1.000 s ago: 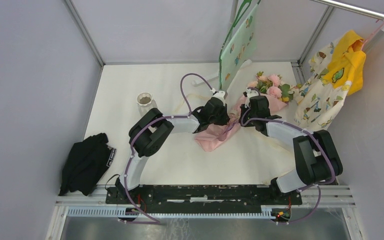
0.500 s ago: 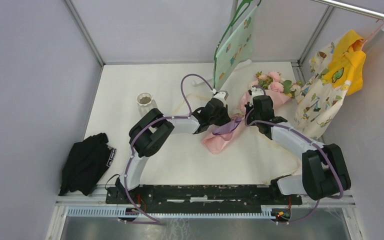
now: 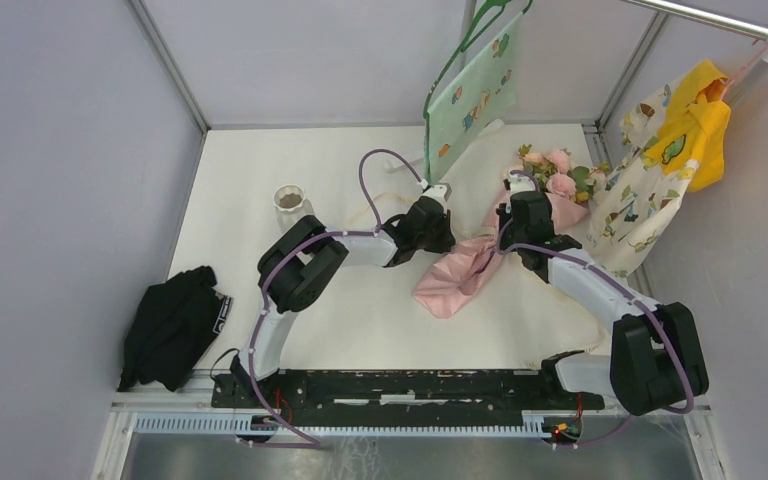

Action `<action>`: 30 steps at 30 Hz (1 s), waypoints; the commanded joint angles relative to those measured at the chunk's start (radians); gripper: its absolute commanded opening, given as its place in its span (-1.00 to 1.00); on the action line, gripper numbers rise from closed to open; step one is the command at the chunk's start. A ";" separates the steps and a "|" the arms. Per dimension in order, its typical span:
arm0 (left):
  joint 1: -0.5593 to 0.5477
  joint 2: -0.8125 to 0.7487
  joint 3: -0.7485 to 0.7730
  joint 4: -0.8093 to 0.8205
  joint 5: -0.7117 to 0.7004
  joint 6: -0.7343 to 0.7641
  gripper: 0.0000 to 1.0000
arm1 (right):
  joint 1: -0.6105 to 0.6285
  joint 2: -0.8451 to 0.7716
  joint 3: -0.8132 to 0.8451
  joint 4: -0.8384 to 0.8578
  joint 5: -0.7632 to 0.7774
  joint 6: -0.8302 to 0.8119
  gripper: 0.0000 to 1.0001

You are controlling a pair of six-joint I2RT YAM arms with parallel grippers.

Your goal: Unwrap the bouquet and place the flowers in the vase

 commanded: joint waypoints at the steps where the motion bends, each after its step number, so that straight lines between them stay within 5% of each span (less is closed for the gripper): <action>1: 0.002 -0.025 -0.024 -0.015 0.008 -0.011 -0.95 | -0.003 0.005 0.032 0.043 0.003 0.003 -0.51; 15: -0.016 -0.187 -0.054 0.028 0.154 -0.040 -0.93 | -0.002 -0.005 -0.048 0.056 -0.013 -0.003 -0.50; 30: -0.053 -0.072 -0.031 0.163 0.324 -0.100 -0.91 | -0.003 0.139 -0.011 0.103 0.051 0.000 -0.51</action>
